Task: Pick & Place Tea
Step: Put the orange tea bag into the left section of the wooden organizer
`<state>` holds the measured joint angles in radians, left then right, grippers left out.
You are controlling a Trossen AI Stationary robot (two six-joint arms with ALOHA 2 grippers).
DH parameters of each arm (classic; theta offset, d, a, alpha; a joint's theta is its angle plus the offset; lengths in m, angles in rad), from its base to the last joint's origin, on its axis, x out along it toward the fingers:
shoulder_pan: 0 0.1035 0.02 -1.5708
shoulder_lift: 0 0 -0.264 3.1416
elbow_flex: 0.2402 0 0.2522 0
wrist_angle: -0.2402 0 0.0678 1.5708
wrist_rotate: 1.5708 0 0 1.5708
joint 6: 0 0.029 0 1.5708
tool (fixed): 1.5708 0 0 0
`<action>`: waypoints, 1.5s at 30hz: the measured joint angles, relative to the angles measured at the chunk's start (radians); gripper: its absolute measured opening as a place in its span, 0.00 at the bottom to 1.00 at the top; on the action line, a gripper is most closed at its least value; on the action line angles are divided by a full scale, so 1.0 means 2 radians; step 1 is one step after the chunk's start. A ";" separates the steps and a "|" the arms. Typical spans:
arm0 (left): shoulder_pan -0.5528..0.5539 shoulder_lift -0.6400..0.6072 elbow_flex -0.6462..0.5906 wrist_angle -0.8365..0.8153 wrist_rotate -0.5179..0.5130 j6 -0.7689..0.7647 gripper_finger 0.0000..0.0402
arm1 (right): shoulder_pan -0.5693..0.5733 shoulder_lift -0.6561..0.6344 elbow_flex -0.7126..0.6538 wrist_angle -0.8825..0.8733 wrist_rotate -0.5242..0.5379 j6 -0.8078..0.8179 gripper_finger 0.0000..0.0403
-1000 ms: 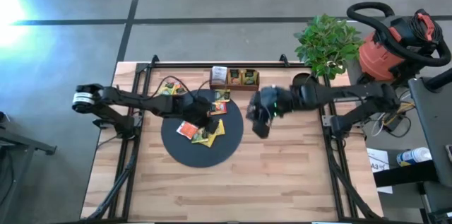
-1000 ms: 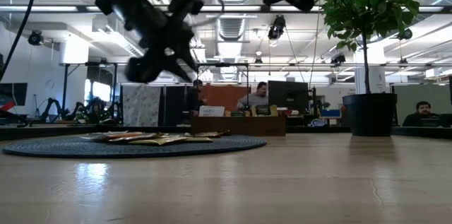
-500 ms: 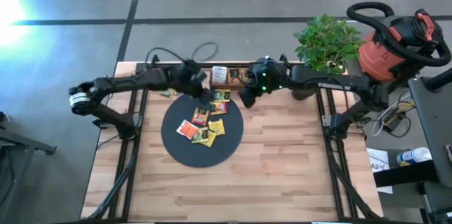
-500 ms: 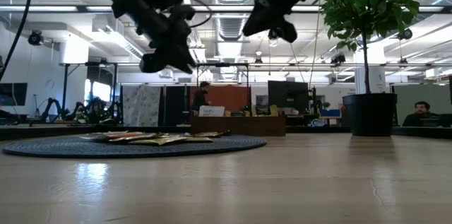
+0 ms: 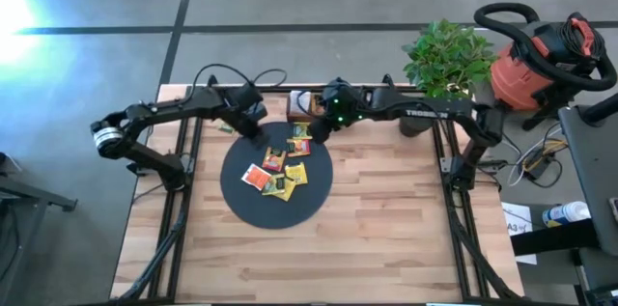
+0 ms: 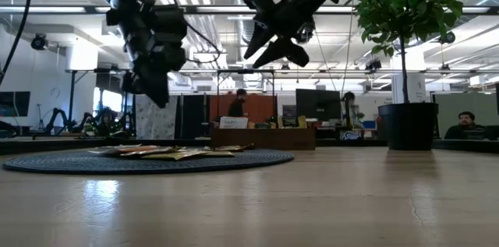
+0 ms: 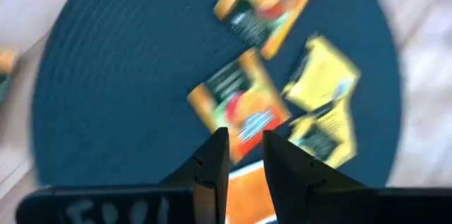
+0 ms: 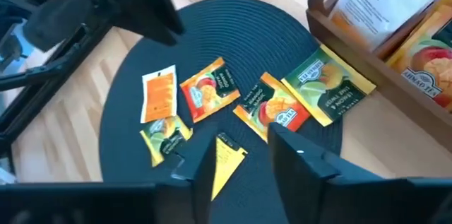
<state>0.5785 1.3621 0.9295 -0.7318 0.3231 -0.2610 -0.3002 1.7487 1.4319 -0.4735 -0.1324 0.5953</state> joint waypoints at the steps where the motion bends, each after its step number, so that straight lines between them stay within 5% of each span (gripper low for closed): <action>1: 0.000 -0.001 -0.001 -0.013 -0.013 0.001 0.20 | 0.000 0.005 0.004 -0.001 0.000 0.000 0.35; 11: 0.011 -0.035 -0.003 -0.083 -0.261 -0.056 0.20 | -0.003 0.016 0.024 -0.041 -0.004 -0.041 0.46; 13: 0.018 -0.034 -0.003 -0.092 -0.245 -0.068 0.20 | -0.003 0.015 0.024 -0.045 -0.004 -0.051 0.46; 19: -0.023 -0.040 -0.015 -0.109 -0.070 -0.057 0.20 | -0.003 0.014 0.024 -0.088 -0.005 -0.077 0.45; 23: -0.086 -0.041 -0.047 -0.101 -0.032 -0.074 0.20 | -0.003 0.014 0.023 -0.094 -0.005 -0.090 0.45; 32: -0.226 -0.040 -0.125 -0.051 -0.074 -0.226 0.20 | -0.003 0.019 0.023 -0.086 -0.017 -0.104 0.44; 45: -0.269 -0.044 -0.149 0.081 -0.135 -0.365 0.20 | 0.001 0.031 0.023 -0.068 -0.032 -0.101 0.43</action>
<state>0.0410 1.2736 0.6314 -0.5701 0.0525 -0.9905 -0.2989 1.8111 1.4769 -0.6088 -0.1955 0.3925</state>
